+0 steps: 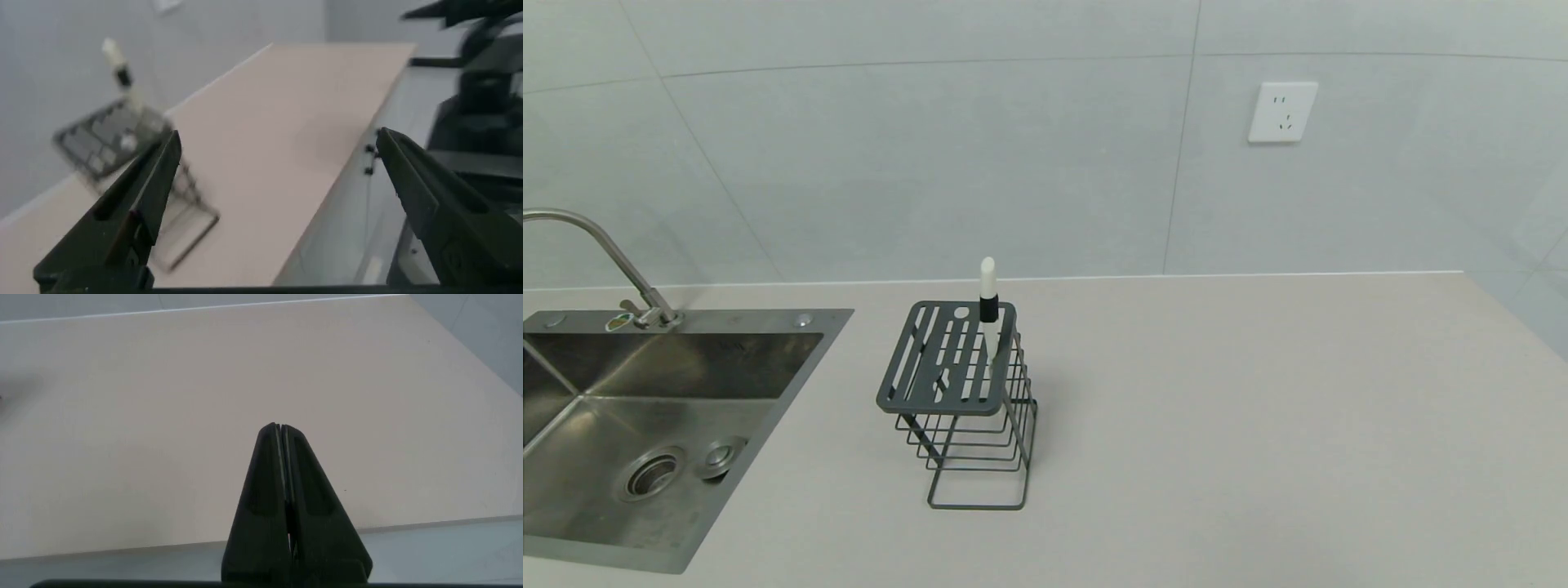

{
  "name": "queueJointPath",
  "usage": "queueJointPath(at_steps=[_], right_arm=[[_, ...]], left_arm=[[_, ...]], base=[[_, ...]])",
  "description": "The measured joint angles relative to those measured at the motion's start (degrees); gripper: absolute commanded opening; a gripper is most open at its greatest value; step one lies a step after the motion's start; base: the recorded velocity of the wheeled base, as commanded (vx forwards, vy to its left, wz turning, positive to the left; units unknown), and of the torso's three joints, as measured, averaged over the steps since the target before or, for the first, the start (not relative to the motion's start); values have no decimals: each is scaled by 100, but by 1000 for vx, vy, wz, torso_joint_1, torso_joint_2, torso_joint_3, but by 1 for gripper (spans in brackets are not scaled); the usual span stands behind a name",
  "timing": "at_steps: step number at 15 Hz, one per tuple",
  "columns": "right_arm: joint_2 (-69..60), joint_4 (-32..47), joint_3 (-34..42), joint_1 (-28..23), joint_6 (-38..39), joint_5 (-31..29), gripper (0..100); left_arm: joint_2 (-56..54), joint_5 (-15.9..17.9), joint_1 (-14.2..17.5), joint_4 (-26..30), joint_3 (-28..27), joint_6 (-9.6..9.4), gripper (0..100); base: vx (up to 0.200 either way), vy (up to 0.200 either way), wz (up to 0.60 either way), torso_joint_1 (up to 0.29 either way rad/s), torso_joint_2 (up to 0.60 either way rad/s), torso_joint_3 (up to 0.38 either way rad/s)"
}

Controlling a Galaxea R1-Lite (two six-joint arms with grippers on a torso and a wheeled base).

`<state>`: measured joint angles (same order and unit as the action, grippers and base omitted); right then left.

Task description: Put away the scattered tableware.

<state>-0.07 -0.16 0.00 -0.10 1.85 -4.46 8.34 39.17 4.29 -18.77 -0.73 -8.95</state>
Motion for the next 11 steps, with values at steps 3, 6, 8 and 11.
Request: queueJointPath(at_steps=[3,6,8,11], right_arm=[[0,0,0,0,-2,0,0],[0,0,0,0,-5,0,0],[0,0,0,0,2,0,0],[0,0,0,0,-7,0,0]], left_arm=[[-261,-4220,83,1073,32,-284,100],[-319,-4537,118,1420,52,11,100],[-328,-3694,127,1530,66,121,100],[-330,-4141,133,1498,73,-66,100]], base=[[0,0,0,0,0,0],[0,0,0,0,0,0],[0,0,0,0,0,0],[0,0,0,0,0,0]])
